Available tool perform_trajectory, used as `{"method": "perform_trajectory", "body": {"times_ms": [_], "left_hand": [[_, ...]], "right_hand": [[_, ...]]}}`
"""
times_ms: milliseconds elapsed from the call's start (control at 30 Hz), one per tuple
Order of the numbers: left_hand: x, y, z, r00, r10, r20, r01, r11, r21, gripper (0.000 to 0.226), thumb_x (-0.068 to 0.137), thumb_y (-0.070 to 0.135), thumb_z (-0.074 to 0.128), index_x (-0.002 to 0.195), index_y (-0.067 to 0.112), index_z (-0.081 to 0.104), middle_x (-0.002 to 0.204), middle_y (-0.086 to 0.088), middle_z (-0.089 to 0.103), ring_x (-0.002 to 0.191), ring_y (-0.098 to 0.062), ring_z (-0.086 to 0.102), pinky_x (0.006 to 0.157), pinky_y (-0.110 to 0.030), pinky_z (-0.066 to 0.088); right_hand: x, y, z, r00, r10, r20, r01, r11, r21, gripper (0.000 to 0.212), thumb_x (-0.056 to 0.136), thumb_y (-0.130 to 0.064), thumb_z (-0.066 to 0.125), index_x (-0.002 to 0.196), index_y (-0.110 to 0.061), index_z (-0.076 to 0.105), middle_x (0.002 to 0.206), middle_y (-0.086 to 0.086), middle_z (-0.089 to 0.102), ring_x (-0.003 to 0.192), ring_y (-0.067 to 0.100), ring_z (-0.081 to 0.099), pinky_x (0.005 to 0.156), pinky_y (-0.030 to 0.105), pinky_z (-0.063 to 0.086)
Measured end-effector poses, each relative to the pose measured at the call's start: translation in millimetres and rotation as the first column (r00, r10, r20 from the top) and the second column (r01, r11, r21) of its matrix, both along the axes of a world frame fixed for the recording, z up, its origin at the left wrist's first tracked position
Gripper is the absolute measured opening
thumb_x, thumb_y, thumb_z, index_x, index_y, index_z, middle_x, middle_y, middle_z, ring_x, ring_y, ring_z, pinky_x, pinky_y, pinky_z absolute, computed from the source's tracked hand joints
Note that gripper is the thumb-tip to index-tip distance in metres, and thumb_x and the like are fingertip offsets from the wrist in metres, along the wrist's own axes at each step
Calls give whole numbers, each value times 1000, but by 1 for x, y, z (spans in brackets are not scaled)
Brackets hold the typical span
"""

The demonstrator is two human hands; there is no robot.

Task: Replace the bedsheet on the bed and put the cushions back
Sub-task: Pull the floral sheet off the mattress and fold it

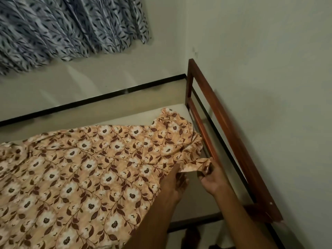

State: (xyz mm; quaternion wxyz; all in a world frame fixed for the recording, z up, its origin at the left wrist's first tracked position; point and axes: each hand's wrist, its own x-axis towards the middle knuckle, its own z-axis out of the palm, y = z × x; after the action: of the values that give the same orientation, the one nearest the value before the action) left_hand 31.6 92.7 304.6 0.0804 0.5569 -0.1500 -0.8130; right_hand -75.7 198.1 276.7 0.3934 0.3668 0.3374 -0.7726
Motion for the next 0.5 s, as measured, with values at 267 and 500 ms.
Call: {"method": "perform_trajectory", "body": {"times_ms": [267, 500], "left_hand": [[-13, -31, 48, 998, 17, -66, -34, 966, -257, 40, 82, -3, 82, 117, -13, 66, 110, -27, 74, 90, -32, 75, 67, -36, 62], [-20, -55, 79, 999, -38, -22, 23, 885, -464, 31, 78, 1, 87, 85, 6, 57, 79, -11, 69, 65, -21, 68, 67, -37, 62]], "right_hand": [[26, -23, 25, 996, 80, -38, -80, 997, -6, 50, 96, -51, 63, 126, -11, 66, 103, 10, 67, 76, 19, 60, 67, 29, 48], [91, -68, 62, 980, 131, -146, -151, 980, -131, 79, 87, -77, 54, 127, -11, 70, 125, 21, 71, 121, 38, 66, 102, 48, 52]]}}
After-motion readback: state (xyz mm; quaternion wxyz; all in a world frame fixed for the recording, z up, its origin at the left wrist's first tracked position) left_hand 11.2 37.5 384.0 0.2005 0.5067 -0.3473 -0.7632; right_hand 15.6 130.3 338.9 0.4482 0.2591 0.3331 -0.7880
